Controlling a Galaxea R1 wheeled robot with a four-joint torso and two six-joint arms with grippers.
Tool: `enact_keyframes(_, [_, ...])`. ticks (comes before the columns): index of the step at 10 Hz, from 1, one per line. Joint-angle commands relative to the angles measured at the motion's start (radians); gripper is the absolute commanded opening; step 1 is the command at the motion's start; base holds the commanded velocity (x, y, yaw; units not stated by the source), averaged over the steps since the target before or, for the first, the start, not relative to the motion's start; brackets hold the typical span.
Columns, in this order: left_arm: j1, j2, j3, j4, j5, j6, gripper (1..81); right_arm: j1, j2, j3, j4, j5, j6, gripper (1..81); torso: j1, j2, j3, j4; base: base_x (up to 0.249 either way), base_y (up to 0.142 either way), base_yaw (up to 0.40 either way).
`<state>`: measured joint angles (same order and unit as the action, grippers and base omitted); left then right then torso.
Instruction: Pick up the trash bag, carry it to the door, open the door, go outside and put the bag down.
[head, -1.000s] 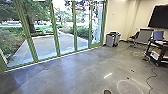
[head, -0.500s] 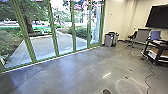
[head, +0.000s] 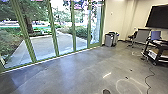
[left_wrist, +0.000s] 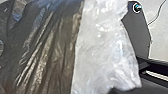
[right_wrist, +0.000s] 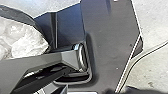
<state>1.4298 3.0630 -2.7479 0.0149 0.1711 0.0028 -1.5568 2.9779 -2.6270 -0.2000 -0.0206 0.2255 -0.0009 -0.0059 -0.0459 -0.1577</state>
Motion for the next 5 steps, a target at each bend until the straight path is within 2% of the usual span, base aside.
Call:
enact_keyframes(1, [-0.055,-0.001,0.002,0.002,0.062,0.005,1.0,0.039,-0.001,0.003,-0.007,-0.056,-0.005,81.1,0.001,0.000,0.000,0.000,0.000,0.000,0.000])
enact_keyframes(3, [-0.055,-0.001,0.002,0.004,0.062,0.005,1.0,0.036,-0.001,0.003,-0.007,-0.055,-0.005,81.1,0.001,0.000,0.000,0.000,0.000,0.000,0.000])
enact_keyframes(5, [-0.055,-0.002,0.002,0.004,0.062,0.005,1.0,0.034,-0.001,0.003,-0.007,-0.055,-0.005,81.1,0.001,0.000,0.000,0.000,0.084,0.000,0.000])
